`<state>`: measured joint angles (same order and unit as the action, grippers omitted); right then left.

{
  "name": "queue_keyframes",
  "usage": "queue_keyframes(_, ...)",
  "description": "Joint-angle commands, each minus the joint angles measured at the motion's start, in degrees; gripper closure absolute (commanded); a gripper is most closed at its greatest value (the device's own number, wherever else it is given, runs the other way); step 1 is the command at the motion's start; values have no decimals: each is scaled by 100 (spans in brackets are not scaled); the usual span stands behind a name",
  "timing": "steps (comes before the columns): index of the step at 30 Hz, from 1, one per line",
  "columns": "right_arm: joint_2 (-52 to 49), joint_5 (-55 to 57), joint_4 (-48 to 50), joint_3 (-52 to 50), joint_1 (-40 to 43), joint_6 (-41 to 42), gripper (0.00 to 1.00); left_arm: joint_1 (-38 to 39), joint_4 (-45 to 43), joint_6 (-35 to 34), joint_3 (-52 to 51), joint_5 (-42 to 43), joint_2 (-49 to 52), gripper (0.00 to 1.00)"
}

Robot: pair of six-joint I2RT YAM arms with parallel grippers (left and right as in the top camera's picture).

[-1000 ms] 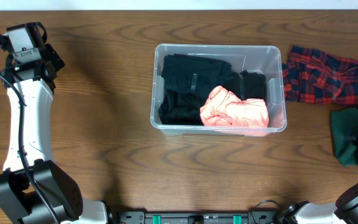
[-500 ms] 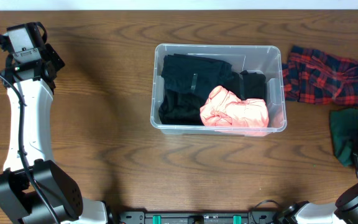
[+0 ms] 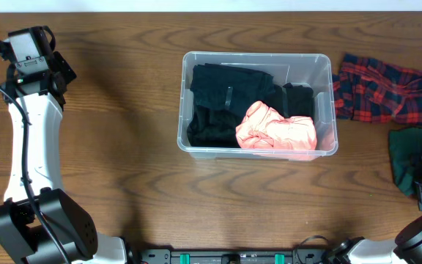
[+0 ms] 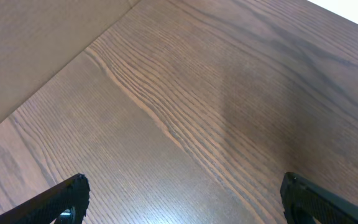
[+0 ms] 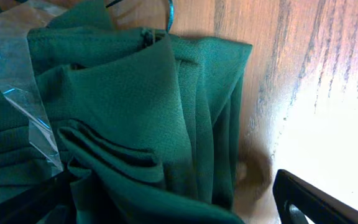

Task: Pack container
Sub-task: 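Lower the right gripper onto the dark green garment and grasp it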

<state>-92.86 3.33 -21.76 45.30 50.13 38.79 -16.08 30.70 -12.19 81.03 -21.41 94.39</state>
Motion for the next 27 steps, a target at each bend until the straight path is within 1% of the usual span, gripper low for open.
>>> queue_keyframes(1,-11,179,59,-205,15,107,4,-13,13,4,31,-74,-42,2)
queue_keyframes(5,-11,181,286,-330,15,157,6,-13,13,4,31,-74,-42,2)
queue_keyframes(9,-11,173,492,-457,15,297,11,-13,13,4,31,-72,-42,2)
queue_keyframes(15,-11,155,549,-476,15,297,21,-13,13,4,31,-74,-42,2)
queue_keyframes(22,-11,66,551,-476,15,295,28,-13,13,4,31,-74,-42,2)
queue_keyframes(27,-11,-26,564,-476,15,295,39,-13,13,4,31,-74,-42,2)
